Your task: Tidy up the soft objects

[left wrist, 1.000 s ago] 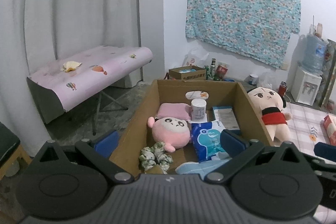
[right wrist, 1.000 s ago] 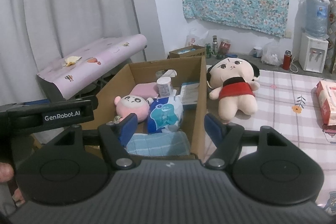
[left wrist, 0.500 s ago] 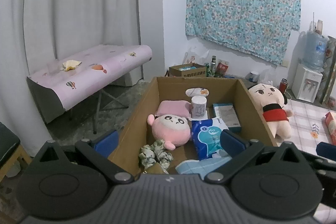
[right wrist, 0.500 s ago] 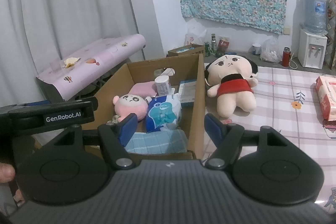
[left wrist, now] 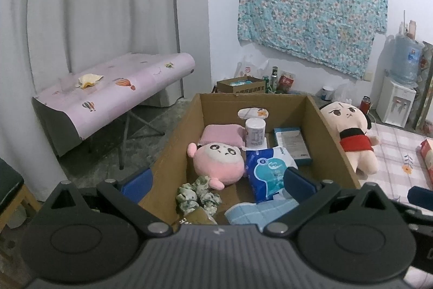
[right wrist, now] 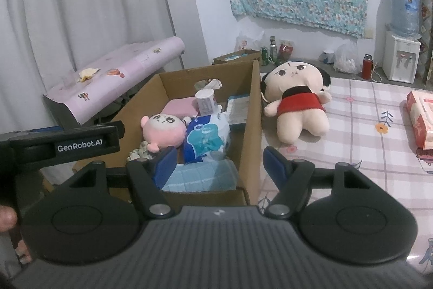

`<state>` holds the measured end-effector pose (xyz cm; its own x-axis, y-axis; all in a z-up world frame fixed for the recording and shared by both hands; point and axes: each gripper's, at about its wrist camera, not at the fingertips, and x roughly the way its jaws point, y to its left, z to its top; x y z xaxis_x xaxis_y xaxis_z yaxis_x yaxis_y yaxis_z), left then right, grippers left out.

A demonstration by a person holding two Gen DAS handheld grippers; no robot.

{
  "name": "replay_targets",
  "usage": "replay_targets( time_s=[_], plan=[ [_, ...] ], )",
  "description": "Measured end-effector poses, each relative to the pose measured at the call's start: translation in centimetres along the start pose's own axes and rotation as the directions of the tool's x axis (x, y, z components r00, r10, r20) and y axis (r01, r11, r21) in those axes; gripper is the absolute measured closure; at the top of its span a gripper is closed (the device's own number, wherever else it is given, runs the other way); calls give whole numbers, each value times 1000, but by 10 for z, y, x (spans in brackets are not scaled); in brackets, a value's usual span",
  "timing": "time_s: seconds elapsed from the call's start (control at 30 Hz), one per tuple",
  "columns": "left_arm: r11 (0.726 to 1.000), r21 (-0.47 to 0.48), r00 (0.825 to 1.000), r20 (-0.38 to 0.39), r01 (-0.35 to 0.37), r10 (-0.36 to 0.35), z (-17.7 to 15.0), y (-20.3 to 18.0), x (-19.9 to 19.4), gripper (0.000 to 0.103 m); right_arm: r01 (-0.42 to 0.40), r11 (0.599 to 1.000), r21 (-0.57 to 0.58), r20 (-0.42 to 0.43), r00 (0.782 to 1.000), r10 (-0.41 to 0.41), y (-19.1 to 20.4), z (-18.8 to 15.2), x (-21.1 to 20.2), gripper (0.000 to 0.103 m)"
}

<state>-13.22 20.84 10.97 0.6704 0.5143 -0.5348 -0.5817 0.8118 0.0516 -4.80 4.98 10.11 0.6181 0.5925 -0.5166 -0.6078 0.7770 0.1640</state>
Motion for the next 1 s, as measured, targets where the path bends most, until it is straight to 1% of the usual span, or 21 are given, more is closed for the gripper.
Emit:
replay_targets(
  time_s=[0.1,0.2,0.4,0.57,0.77,0.9,1.0],
  plan=[
    [1000,-2,1000,6,11,-11,2,-2,-1,0,-2,1000,0,11,1000,2,-1,4,-1,33],
    [1000,6,1000,6,6,-6,2,-5,0,0,-6,1000,1,20,1000,6,-2,4,-3,33],
    [1000,15,1000,-8,1,-1,2,-5,2,0,1,1000,0,3,1000,-1,-3,1,1,33],
    [1000,9,1000,-3,11,-11,2,-5,3,0,-3,1000,-3,23,1000,3,-3,2,-1,33],
    [1000,15,1000,-16,10,-10,2,-5,6,0,9,1000,-2,5,1000,-9,-4,2,0,33],
    [1000,5,1000,-6,14,-14,3,-4,5,0,8,1000,-6,30,1000,-8,-4,10,-5,33],
    [1000,6,1000,-5,15,-15,3,-3,4,0,8,1000,-7,37,999,-7,-4,10,-8,33]
  ],
)
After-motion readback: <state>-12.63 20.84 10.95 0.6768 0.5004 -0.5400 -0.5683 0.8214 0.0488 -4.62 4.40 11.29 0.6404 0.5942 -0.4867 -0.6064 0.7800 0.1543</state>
